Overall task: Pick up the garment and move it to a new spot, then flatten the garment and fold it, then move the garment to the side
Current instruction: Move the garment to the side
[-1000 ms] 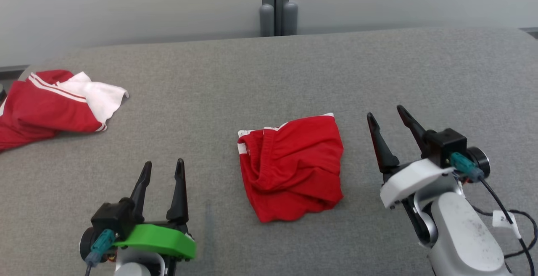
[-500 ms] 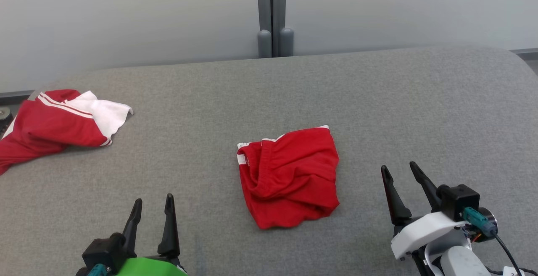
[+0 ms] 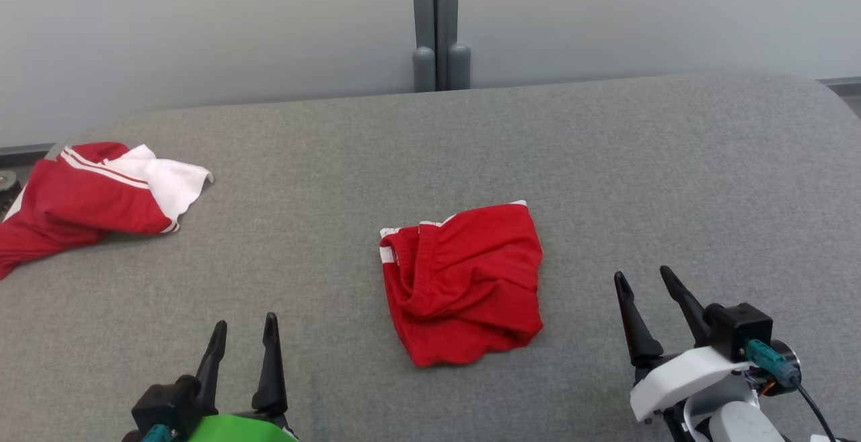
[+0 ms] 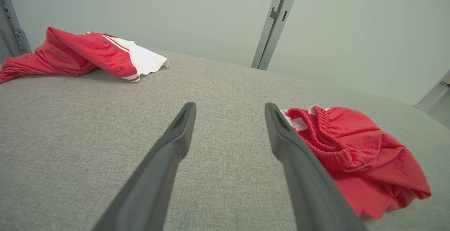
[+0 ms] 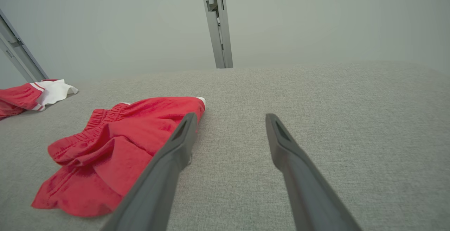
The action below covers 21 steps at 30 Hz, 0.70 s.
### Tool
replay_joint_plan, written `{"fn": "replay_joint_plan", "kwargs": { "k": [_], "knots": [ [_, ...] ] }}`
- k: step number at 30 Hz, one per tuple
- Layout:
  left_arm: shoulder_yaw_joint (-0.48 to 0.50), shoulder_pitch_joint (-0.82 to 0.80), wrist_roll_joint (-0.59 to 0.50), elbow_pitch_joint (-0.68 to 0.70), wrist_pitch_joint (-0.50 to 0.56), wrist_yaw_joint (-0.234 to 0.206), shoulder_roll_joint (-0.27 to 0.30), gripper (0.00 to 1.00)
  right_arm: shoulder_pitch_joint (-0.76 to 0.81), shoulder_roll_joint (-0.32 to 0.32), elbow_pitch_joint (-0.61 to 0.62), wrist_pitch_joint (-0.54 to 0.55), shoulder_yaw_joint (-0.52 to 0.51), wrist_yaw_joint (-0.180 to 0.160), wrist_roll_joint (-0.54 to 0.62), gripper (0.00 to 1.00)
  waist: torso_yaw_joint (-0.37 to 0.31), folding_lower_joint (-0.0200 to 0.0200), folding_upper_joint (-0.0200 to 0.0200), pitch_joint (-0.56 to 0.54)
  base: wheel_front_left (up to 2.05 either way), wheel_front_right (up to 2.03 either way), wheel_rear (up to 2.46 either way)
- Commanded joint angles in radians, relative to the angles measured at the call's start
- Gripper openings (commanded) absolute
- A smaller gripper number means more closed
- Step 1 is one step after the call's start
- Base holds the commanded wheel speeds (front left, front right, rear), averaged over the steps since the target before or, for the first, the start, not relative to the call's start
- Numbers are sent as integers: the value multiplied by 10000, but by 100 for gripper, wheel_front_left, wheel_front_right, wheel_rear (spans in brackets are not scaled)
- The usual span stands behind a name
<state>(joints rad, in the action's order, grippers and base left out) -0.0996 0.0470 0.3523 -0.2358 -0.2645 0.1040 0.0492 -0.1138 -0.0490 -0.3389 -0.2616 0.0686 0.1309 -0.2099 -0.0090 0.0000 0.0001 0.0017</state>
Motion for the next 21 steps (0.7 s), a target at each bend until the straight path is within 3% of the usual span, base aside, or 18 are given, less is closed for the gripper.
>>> {"fn": "replay_joint_plan", "kwargs": {
  "k": [1,10,17,21],
  "knots": [
    [16,59,-58,-31,5,-30,24,100,-4,-30,34,-47,-36,-4,53,100,4,0,-1,0,0,0,0],
    [-36,-38,-110,-101,5,-71,24,100,-390,-30,-342,-18,163,-4,399,100,90,0,-1,-17,0,0,0],
    [-81,-260,64,-54,5,-55,24,100,-1972,-36,-618,1562,456,-4,1017,100,263,0,-1,160,0,0,0],
    [-158,-458,127,17,5,-46,24,100,-2691,-29,-977,2754,600,-4,723,100,515,0,-1,409,0,0,0]
  ]
}}
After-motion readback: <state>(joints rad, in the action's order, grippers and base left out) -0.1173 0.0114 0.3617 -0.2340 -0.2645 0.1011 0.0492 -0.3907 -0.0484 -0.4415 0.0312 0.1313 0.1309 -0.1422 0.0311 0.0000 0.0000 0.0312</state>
